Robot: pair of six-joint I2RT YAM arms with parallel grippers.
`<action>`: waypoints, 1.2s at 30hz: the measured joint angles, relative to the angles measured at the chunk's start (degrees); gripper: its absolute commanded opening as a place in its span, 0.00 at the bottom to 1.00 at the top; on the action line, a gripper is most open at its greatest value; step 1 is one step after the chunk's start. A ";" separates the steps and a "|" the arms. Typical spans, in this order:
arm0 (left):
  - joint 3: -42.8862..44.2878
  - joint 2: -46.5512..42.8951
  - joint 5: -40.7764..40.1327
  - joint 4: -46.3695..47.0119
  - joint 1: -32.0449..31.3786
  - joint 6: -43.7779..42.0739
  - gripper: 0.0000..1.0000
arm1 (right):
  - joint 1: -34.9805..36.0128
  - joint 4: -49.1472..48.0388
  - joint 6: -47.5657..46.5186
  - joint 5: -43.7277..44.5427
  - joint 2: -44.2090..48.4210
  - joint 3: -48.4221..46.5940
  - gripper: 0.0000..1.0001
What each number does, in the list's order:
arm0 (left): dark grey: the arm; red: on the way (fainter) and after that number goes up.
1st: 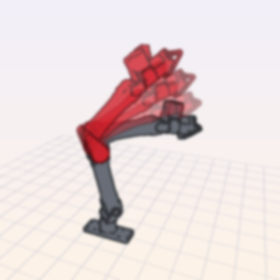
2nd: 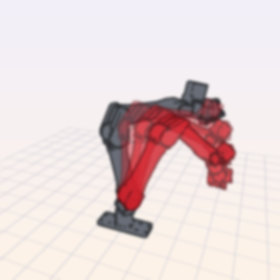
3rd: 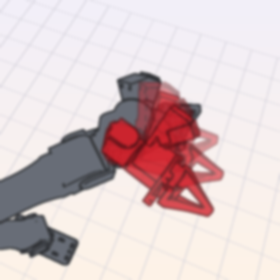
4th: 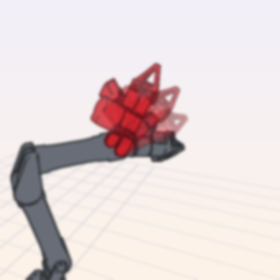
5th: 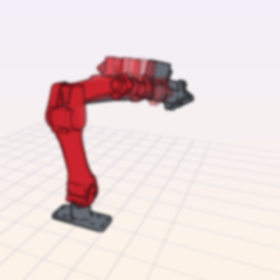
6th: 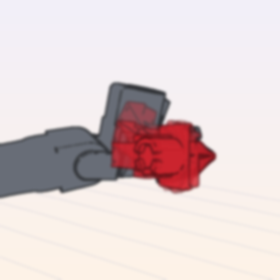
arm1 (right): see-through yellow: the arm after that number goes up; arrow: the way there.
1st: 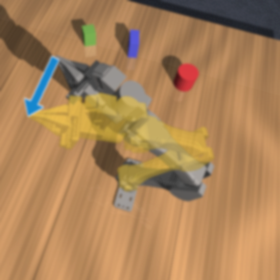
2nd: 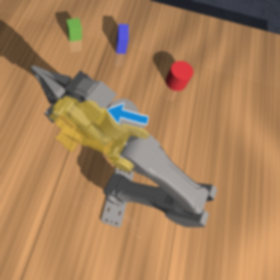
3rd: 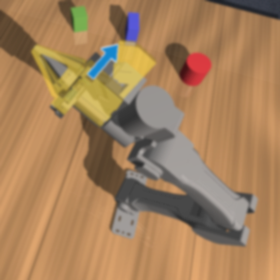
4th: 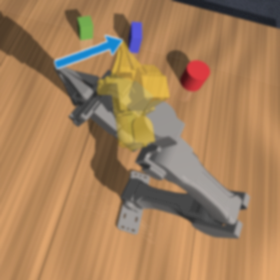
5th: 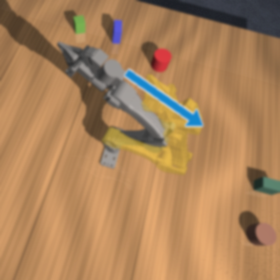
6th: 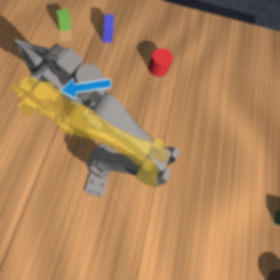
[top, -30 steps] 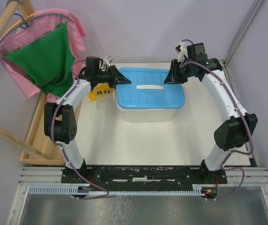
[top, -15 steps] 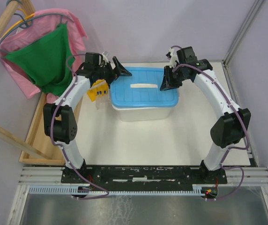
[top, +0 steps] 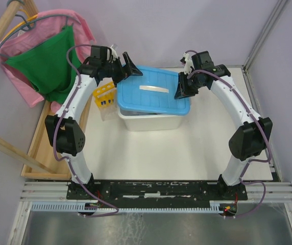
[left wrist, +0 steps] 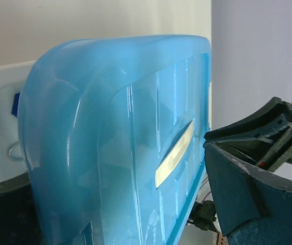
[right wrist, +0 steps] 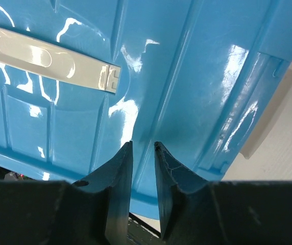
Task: Organize the chemistry lab equipment
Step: Pick up the storage box at the center of the board.
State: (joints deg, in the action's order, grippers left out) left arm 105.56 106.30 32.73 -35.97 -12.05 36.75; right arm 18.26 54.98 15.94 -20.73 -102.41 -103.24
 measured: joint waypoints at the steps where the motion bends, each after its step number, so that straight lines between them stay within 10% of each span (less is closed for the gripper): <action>1: 0.04 0.00 -0.72 -0.79 -0.20 -0.68 0.99 | 0.09 0.00 -0.04 0.00 -0.09 0.02 0.32; 36: 5.95 0.17 -23.87 -16.24 -4.42 -12.70 0.98 | 3.06 -0.04 -1.31 -0.20 -1.07 0.35 0.31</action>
State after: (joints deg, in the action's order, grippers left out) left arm 111.50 106.48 8.86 -52.21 -16.47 24.05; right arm 21.32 54.94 14.63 -20.93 -103.48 -102.89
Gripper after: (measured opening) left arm 0.992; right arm 0.313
